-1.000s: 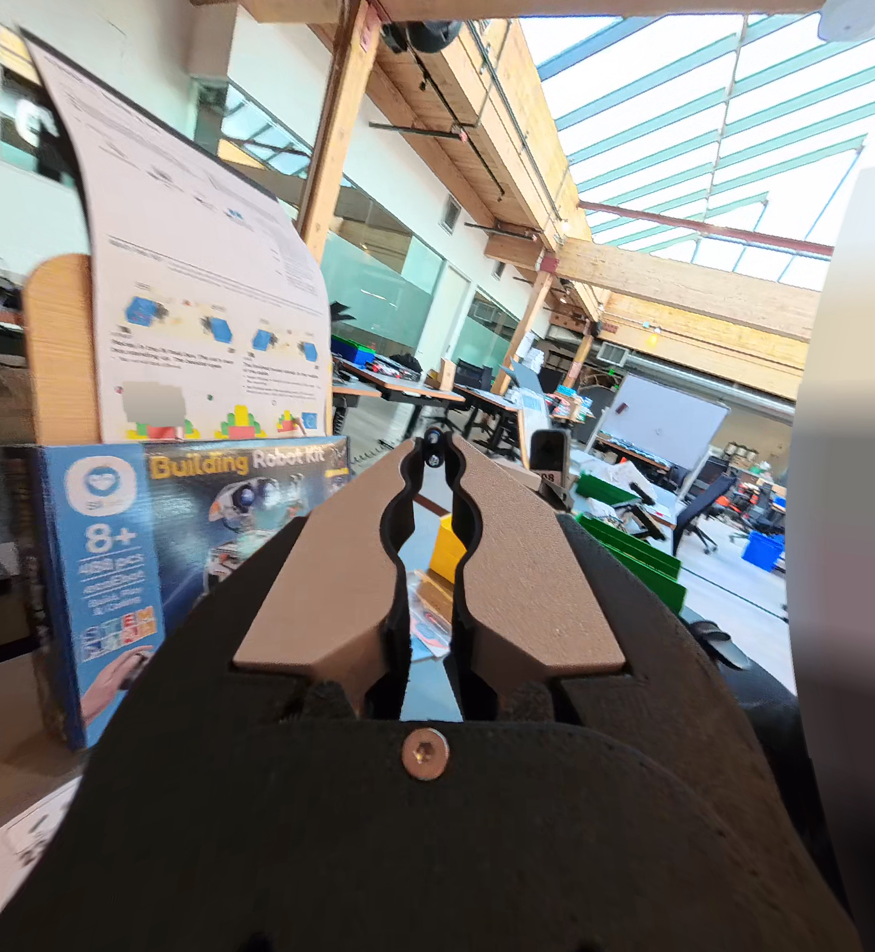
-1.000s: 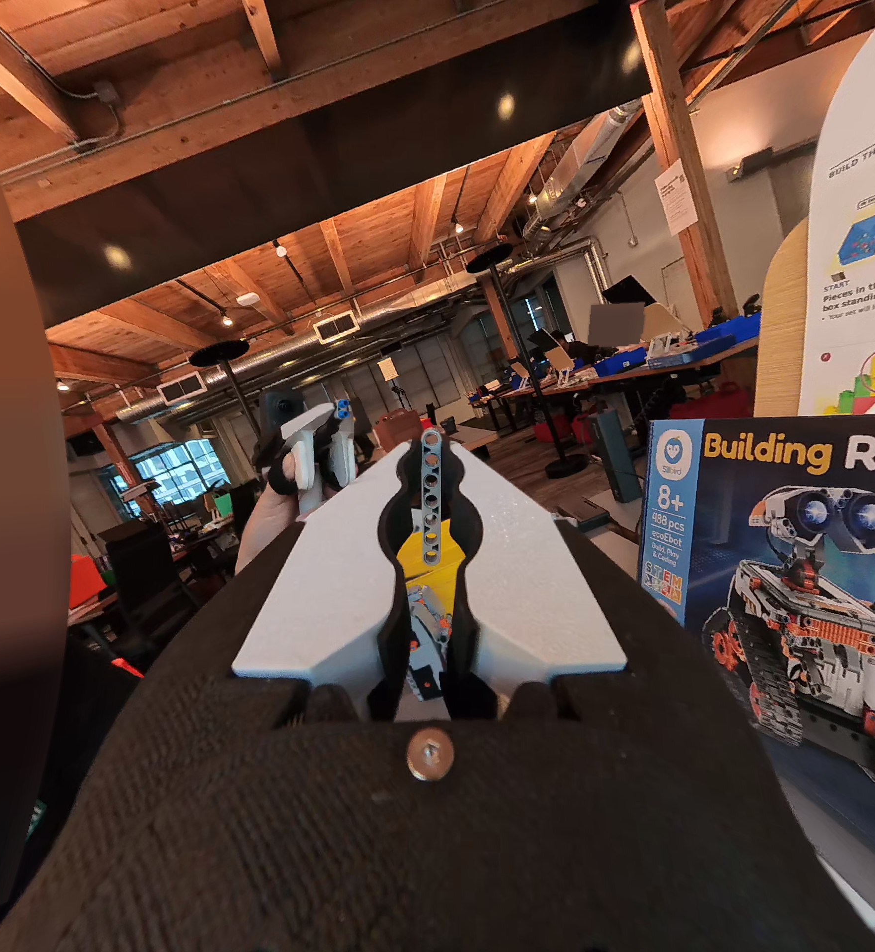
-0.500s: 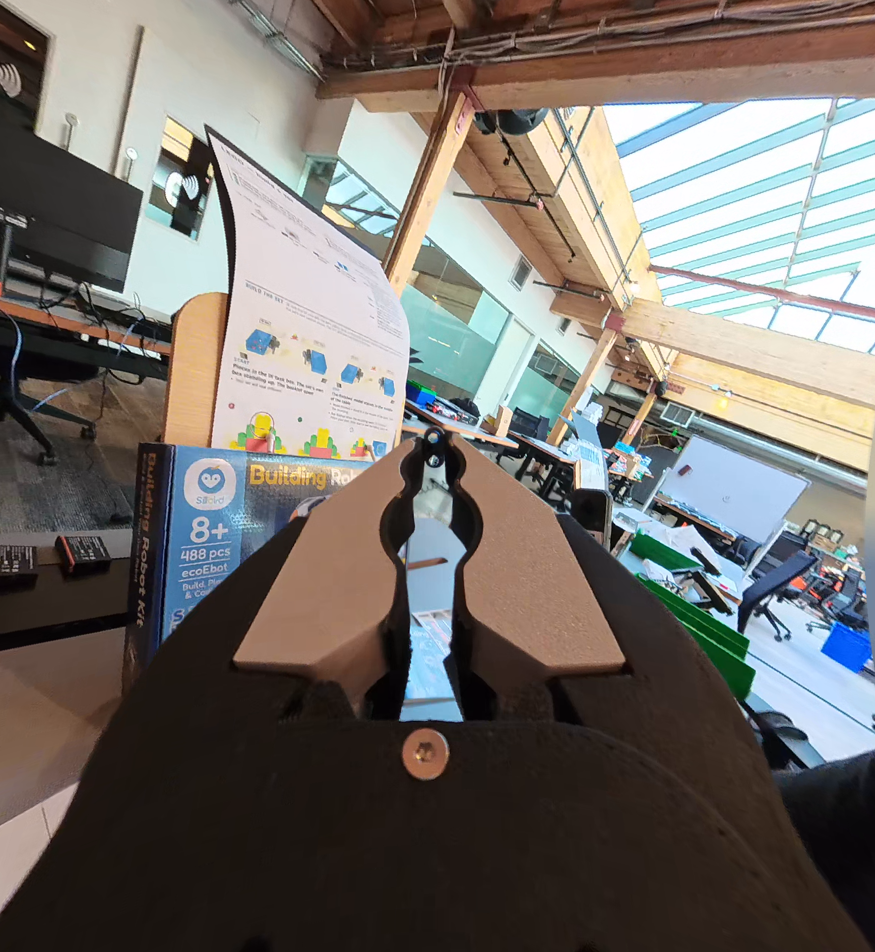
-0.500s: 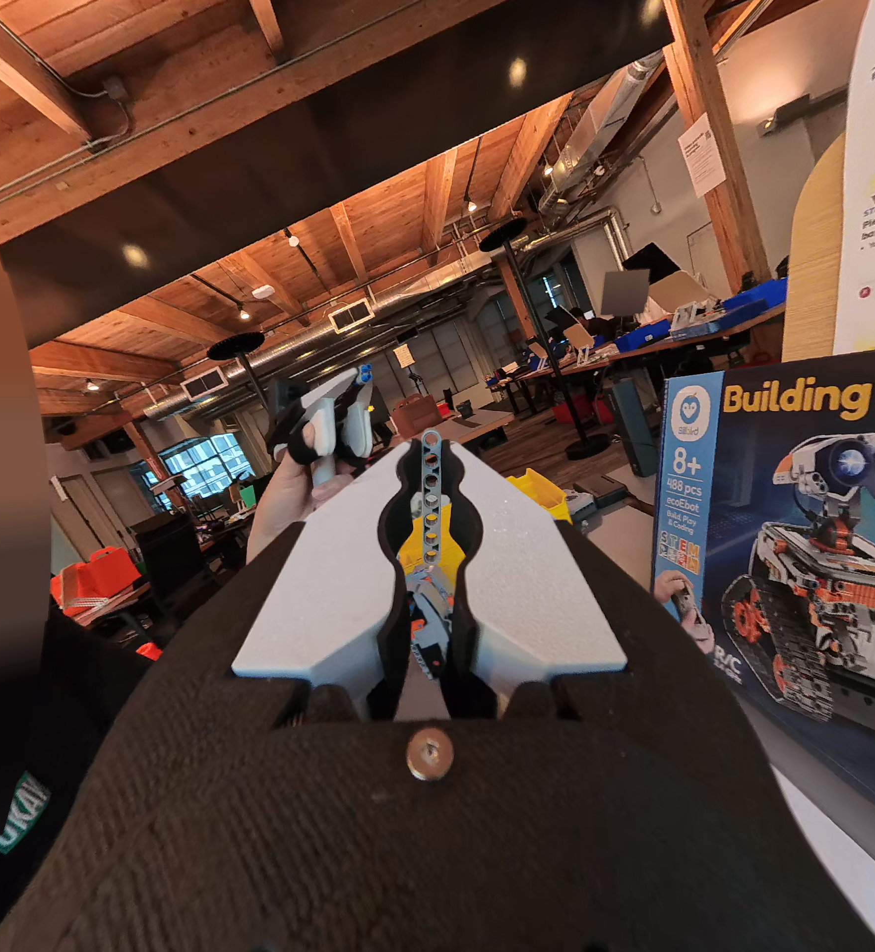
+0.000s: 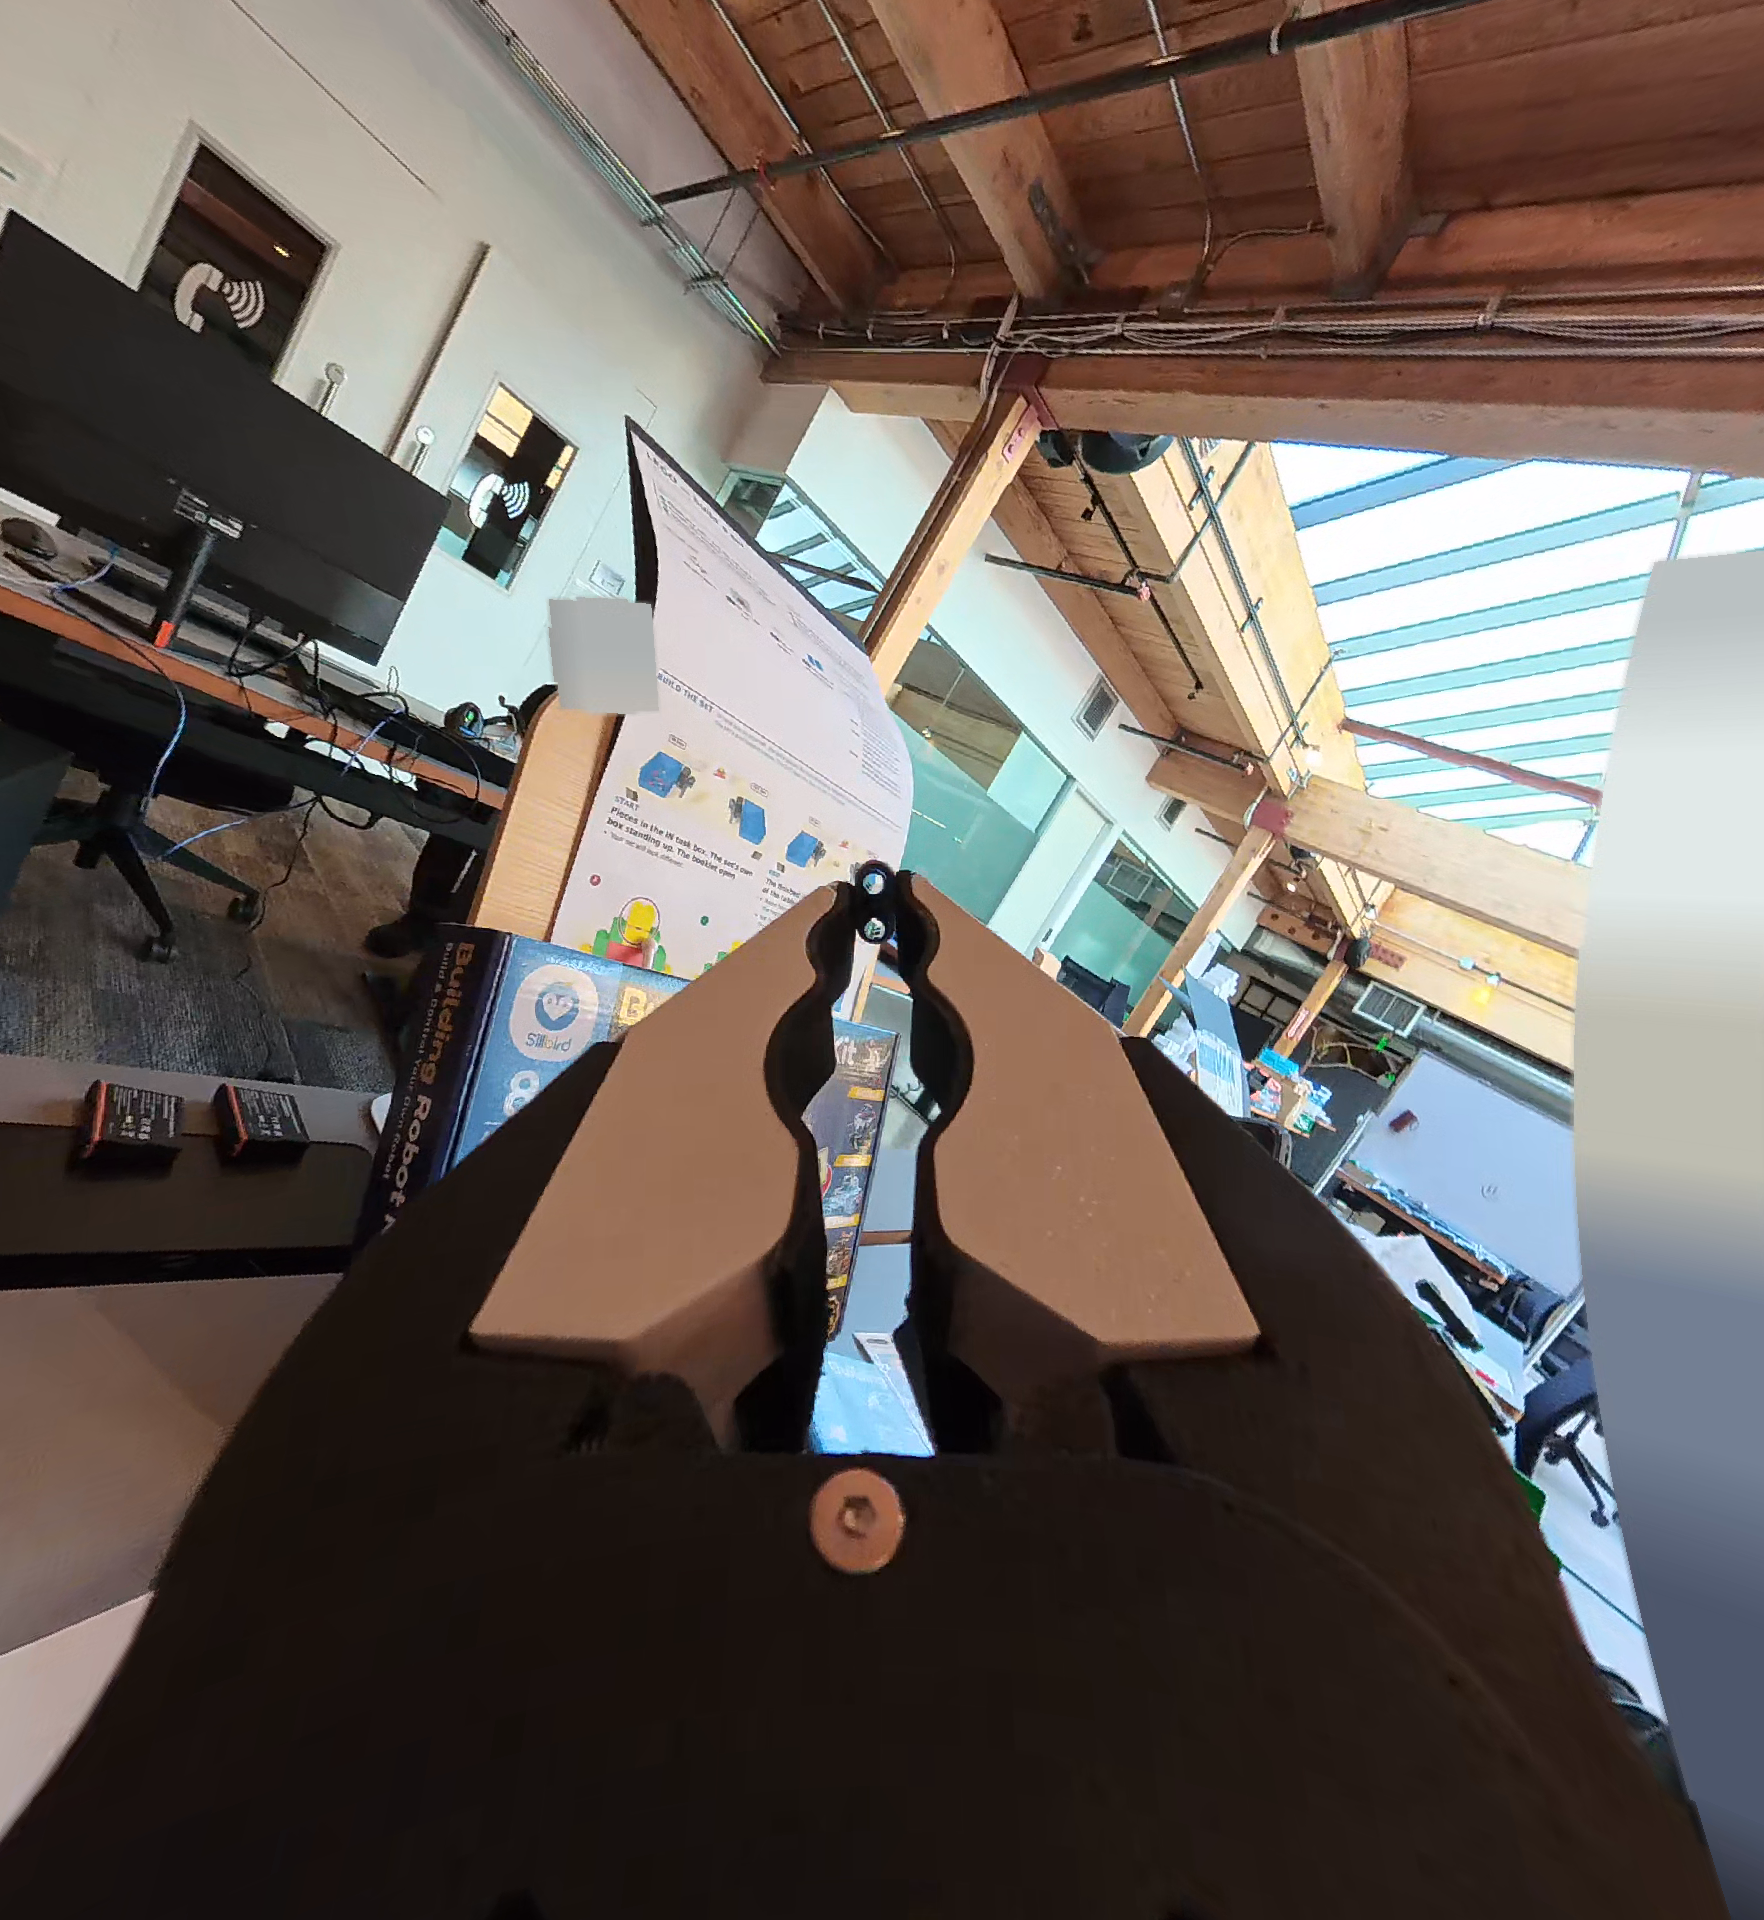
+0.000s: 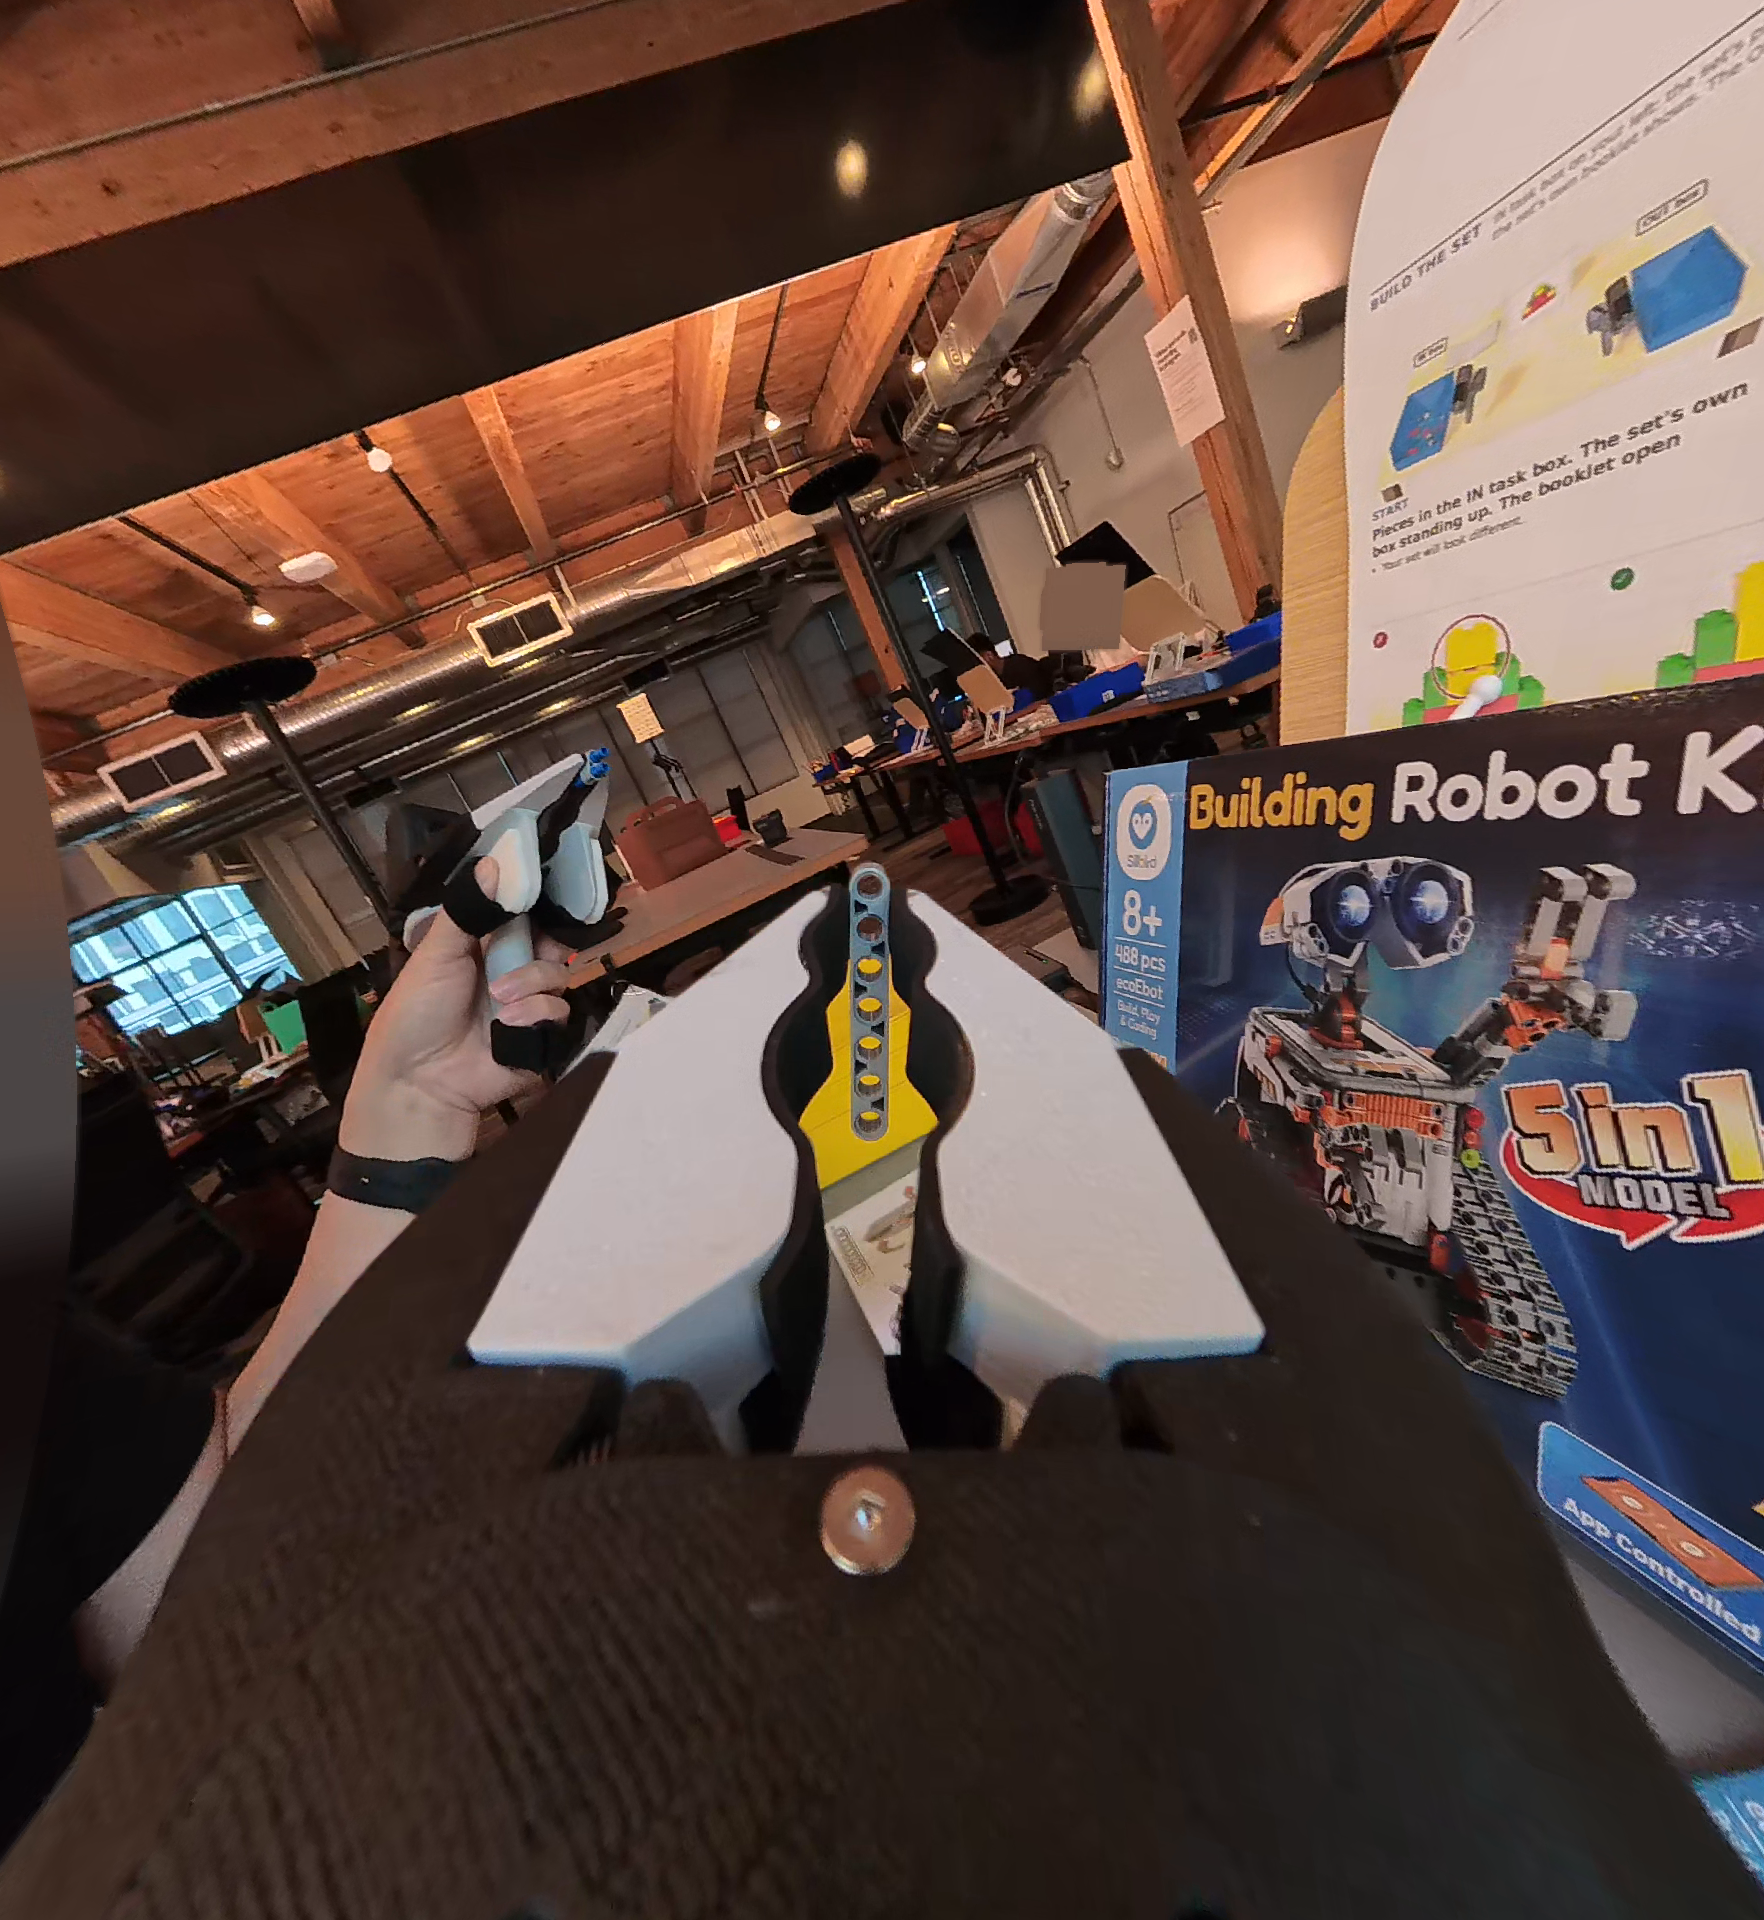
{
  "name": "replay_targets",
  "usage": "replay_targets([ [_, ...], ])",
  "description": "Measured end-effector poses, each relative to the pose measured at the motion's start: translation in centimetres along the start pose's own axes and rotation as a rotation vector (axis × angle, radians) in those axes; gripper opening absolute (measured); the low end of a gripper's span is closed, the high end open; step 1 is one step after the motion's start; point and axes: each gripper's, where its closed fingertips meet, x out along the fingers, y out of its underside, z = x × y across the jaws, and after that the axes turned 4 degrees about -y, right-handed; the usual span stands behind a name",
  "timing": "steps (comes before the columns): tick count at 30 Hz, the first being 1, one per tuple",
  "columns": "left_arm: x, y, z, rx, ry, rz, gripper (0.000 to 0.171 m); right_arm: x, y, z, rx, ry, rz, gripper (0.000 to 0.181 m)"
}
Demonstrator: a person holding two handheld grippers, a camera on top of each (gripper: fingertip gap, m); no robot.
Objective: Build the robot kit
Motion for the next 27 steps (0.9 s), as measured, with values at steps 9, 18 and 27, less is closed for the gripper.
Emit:
replay_targets([
  [9, 1.1, 1.5, -0.2, -0.013, 0.014, 0.034, 0.005, 0.0, 1.0, -0.8, 0.038, 0.003, 0.013, 0.005],
  [18, 0.2, 0.1, -0.4, -0.004, 0.008, -0.019, 0.005, 0.0, 0.6, -0.1, 0.019, -0.006, 0.01, 0.005],
  [27, 0.0, -0.2, -0.5, -0.034, 0.023, -0.042, 0.005, -0.3, -0.1, 0.4, 0.008, -0.014, -0.004, 0.005],
])
